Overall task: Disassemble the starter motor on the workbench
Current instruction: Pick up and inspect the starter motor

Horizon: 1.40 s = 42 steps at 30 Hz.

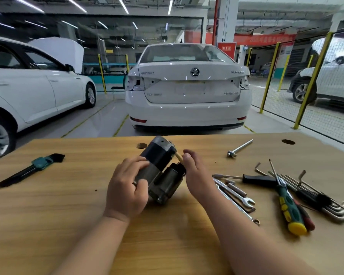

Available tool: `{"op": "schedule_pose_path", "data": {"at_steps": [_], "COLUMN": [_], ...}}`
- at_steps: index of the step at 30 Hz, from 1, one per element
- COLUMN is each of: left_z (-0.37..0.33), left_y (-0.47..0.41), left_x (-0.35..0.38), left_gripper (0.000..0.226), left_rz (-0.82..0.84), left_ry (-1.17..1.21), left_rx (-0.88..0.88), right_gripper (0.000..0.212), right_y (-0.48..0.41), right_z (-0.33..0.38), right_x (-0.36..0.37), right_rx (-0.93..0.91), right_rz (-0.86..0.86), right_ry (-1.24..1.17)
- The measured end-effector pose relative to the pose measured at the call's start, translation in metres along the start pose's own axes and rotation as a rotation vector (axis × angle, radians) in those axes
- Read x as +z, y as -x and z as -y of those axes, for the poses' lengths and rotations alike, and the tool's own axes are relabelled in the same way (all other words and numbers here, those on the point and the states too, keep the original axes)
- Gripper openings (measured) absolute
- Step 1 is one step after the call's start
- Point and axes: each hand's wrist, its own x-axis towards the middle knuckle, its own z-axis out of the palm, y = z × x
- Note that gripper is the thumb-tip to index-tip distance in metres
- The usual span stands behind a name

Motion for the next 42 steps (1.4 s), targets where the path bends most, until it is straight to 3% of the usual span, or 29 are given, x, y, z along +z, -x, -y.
{"op": "schedule_pose_path", "data": {"at_steps": [3,7,10,15,17,19,22,28,33,36,39,42], "left_z": [0.012,0.022,0.028,0.029,0.017,0.001,-0.017,-0.009,-0.012,-0.013,-0.011,-0.01], "left_y": [0.01,0.009,0.003,-0.023,-0.04,-0.06,-0.068,-0.056,-0.057,-0.06,-0.061,-0.062], "left_x": [-0.01,-0.02,-0.028,-0.051,-0.05,-0.036,-0.007,0.01,0.025,0.034,0.037,0.038], "left_gripper": [0.048,0.068,0.065,0.063,0.067,0.078,0.096,0.064,0.063,0.068,0.068,0.059], "left_rz": [0.001,0.199,0.329,0.72,0.786,0.774,0.687,0.444,0.433,0.457,0.481,0.507], "left_ry": [0.127,0.177,0.139,-0.125,-0.268,-0.322,-0.22,-0.098,-0.034,-0.028,-0.006,-0.007], "left_rx": [-0.028,-0.042,-0.088,-0.212,-0.304,-0.358,-0.381,-0.323,-0.294,-0.283,-0.249,-0.205], "right_gripper": [0.035,0.033,0.032,0.032,0.039,0.04,0.027,0.028,0.023,0.021,0.026,0.034], "right_y": [0.009,0.018,0.024,0.034,0.038,0.04,0.042,0.044,0.027,0.011,-0.006,-0.013], "right_z": [0.004,0.009,0.008,0.0,0.001,0.0,0.0,0.0,-0.003,-0.008,-0.016,-0.023], "right_x": [-0.004,-0.005,-0.01,-0.013,-0.012,-0.011,-0.012,-0.014,-0.035,-0.058,-0.093,-0.115], "right_rx": [0.018,0.052,0.028,-0.057,-0.105,-0.148,-0.155,-0.171,-0.088,-0.05,0.018,0.111], "right_rz": [-0.007,0.084,0.063,0.055,0.033,0.029,0.029,0.057,0.025,-0.106,-0.239,-0.246], "right_ry": [-0.043,-0.026,-0.052,-0.047,-0.031,-0.032,-0.036,0.016,0.028,0.105,0.223,0.315]}}
